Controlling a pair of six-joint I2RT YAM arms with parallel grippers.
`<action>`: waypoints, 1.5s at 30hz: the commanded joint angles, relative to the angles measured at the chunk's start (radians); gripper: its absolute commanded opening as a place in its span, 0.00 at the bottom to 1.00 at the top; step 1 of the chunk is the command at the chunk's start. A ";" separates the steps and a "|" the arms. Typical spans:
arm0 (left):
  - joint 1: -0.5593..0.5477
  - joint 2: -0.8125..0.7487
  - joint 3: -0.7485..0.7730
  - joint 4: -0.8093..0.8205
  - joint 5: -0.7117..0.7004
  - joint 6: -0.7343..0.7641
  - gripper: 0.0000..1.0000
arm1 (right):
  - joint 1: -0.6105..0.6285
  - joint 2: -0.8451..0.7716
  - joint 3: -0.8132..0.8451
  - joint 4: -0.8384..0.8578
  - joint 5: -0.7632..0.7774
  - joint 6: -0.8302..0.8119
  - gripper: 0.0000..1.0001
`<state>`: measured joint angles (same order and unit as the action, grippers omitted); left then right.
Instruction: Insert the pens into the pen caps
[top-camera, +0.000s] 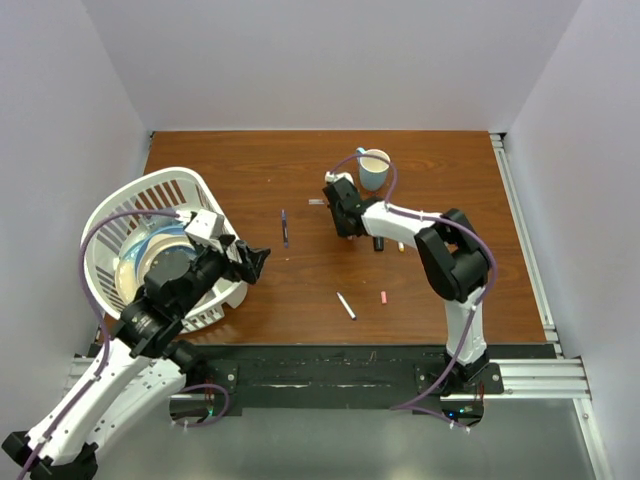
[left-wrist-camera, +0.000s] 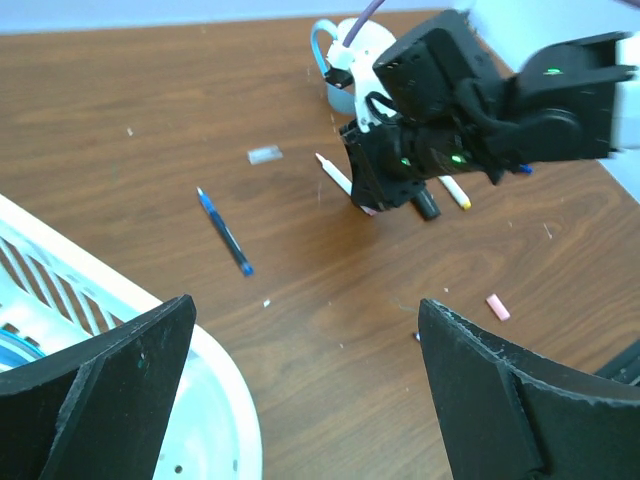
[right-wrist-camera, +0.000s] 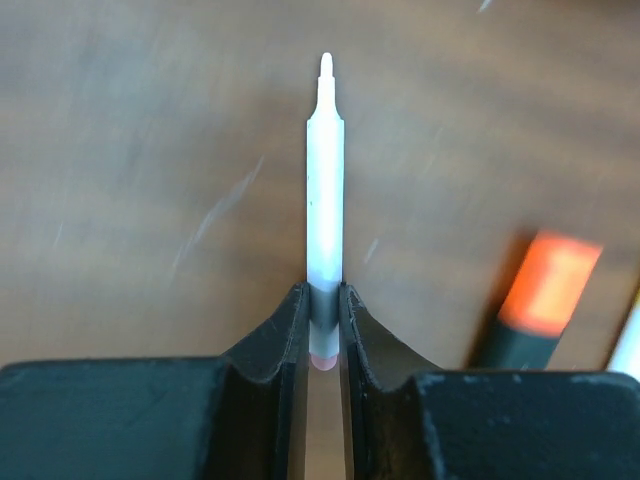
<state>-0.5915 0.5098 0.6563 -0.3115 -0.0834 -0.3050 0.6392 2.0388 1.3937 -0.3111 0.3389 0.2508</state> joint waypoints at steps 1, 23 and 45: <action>-0.005 0.056 0.037 0.026 0.034 -0.078 0.99 | 0.039 -0.107 -0.157 0.082 -0.063 0.093 0.10; -0.007 0.384 -0.007 0.391 0.132 -0.393 0.89 | 0.166 -0.722 -0.634 0.584 -0.190 0.406 0.06; -0.018 0.645 0.049 0.707 0.306 -0.418 0.76 | 0.212 -0.904 -0.731 0.730 -0.265 0.470 0.06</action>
<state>-0.5995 1.1385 0.6640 0.2832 0.1875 -0.7227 0.8444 1.1522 0.6449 0.3542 0.0895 0.7036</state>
